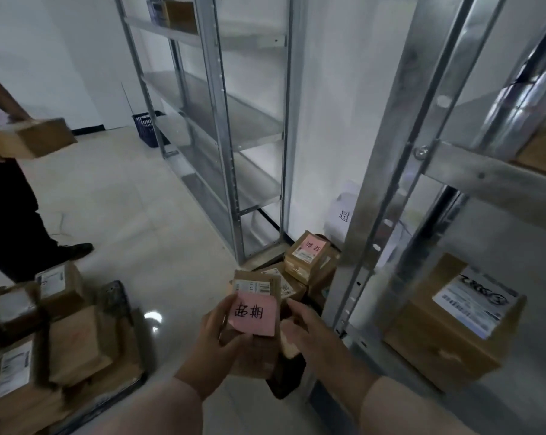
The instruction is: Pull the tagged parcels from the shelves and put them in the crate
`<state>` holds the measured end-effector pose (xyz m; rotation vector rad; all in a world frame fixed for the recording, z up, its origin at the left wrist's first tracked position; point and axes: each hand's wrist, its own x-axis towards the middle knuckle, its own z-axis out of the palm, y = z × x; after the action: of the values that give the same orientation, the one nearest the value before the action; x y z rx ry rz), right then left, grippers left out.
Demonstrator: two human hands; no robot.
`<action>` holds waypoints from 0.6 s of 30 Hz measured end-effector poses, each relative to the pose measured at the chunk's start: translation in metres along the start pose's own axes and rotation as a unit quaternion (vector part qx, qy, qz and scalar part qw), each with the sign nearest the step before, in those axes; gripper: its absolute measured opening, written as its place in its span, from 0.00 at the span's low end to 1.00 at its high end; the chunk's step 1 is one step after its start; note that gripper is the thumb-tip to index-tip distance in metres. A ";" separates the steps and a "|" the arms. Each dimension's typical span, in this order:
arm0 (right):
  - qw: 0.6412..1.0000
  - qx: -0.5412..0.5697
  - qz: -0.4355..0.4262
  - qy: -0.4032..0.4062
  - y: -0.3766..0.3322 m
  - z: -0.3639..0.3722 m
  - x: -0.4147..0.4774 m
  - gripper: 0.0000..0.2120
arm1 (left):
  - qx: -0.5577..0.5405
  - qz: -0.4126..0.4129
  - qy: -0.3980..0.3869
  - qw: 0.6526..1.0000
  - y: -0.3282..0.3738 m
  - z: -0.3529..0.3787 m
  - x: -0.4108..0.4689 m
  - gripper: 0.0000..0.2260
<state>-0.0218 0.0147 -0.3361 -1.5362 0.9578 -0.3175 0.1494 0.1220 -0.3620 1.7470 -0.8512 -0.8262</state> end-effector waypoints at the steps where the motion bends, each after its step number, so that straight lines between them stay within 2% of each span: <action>1: 1.000 0.006 0.011 0.014 0.000 -0.002 0.013 0.21 | 0.005 0.000 -0.003 1.000 -0.002 -0.003 0.017 0.31; 6: 0.993 0.081 0.064 0.055 0.009 -0.002 0.065 0.14 | 0.059 -0.012 -0.068 0.996 -0.016 -0.011 0.103 0.30; 13: 0.983 0.061 0.094 0.144 0.009 0.003 0.136 0.16 | 0.092 -0.050 -0.204 0.973 -0.041 0.003 0.234 0.32; 18: 0.958 0.065 0.173 0.221 0.013 0.002 0.179 0.21 | 0.068 -0.059 -0.312 0.946 -0.067 0.033 0.322 0.31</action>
<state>0.0853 -0.1110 -0.4058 -1.1689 1.5035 -0.4729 0.3009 -0.1464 -0.4817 1.6810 -1.2448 -1.4749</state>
